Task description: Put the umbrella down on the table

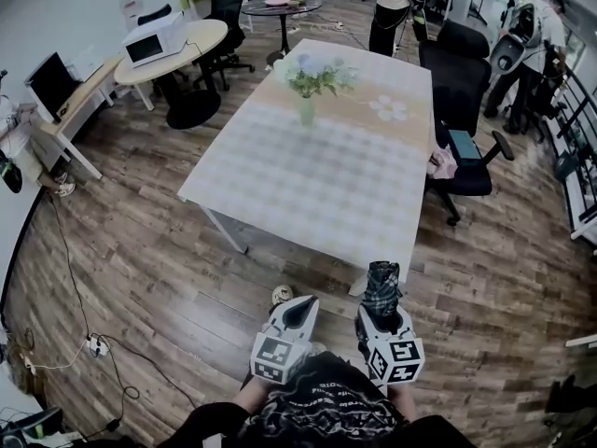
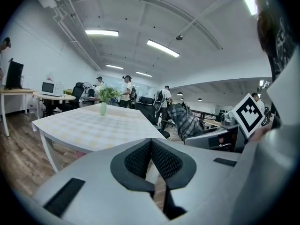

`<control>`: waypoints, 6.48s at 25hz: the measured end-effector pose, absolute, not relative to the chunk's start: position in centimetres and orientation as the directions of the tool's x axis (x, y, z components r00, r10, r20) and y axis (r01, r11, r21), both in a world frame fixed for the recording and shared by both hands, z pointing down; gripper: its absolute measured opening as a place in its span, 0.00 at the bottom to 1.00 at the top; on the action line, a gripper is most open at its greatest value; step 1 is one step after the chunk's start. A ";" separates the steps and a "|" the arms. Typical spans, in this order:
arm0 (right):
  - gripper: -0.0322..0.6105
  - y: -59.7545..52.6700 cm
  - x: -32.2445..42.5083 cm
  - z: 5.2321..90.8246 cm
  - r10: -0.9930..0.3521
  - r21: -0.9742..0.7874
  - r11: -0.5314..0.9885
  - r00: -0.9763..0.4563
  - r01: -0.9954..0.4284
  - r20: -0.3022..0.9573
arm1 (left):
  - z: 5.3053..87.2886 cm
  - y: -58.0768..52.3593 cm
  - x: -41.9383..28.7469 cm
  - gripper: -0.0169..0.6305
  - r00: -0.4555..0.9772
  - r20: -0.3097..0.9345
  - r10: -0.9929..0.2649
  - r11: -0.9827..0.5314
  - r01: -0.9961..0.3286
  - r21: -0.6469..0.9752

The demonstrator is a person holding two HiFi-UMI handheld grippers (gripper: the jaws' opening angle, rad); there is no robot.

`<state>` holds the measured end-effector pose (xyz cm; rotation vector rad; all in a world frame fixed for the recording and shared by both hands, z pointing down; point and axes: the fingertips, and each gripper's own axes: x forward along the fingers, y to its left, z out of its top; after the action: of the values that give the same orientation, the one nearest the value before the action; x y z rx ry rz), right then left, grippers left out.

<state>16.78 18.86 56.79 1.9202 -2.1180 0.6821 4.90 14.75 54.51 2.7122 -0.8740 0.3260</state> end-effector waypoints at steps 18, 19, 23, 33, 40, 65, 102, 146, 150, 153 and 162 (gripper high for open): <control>0.40 2.0 19.0 57.3 -0.878 -0.174 -0.059 -0.032 -0.983 0.477 | 55.5 -4.6 7.2 0.06 0.841 0.307 -0.445 -0.837 -0.513 0.192; 0.40 1.0 19.0 57.2 -0.878 -0.173 -0.065 -0.026 -0.983 0.478 | 55.3 -5.8 7.1 0.06 0.843 0.304 -0.444 -0.839 -0.510 0.189; 0.40 -3.2 18.0 57.0 -0.880 -0.174 -0.090 -0.004 -0.981 0.476 | 54.8 -10.7 5.8 0.06 0.841 0.299 -0.450 -0.841 -0.512 0.175; 0.40 -12.9 15.8 56.6 -0.887 -0.175 -0.076 -0.014 -0.982 0.462 | 55.1 -19.9 2.7 0.06 0.827 0.304 -0.473 -0.829 -0.535 0.163; 0.40 -19.2 13.4 55.7 -0.885 -0.159 -0.002 -0.072 -0.987 0.460 | 55.6 -25.1 -0.8 0.06 0.788 0.310 -0.532 -0.781 -0.598 0.179; 0.40 -35.4 9.3 56.2 -0.690 -0.128 0.400 -0.390 -0.908 0.610 | 53.8 -28.7 -2.4 0.06 0.662 0.337 -0.670 -0.639 -0.745 0.194; 0.41 -45.0 7.1 69.9 -0.360 -0.168 0.512 -0.388 -0.842 0.848 | 55.7 -32.0 -5.3 0.06 0.558 0.405 -0.725 -0.494 -0.830 0.259; 0.58 -35.1 11.2 50.1 -0.839 -0.130 0.372 -0.393 -0.919 0.377 | 51.7 -29.0 -0.4 0.06 0.737 0.291 -0.610 -0.680 -0.675 0.286; 0.58 -32.2 13.3 49.3 -0.882 -0.127 0.308 -0.333 -0.943 0.333 | 51.5 -28.4 1.0 0.06 0.758 0.276 -0.591 -0.709 -0.651 0.271; 0.56 -29.9 14.5 49.4 -0.909 -0.148 0.251 -0.285 -0.957 0.304 | 51.2 -28.0 1.4 0.06 0.771 0.270 -0.578 -0.726 -0.636 0.261; 0.53 -24.2 17.0 51.7 -0.940 -0.117 0.115 -0.146 -0.986 0.308 | 51.1 -26.5 2.6 0.06 0.795 0.263 -0.547 -0.778 -0.599 0.191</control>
<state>16.95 -24.25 51.65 1.9422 -2.2223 0.4422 2.61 -26.54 51.13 2.7195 -0.8862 0.2802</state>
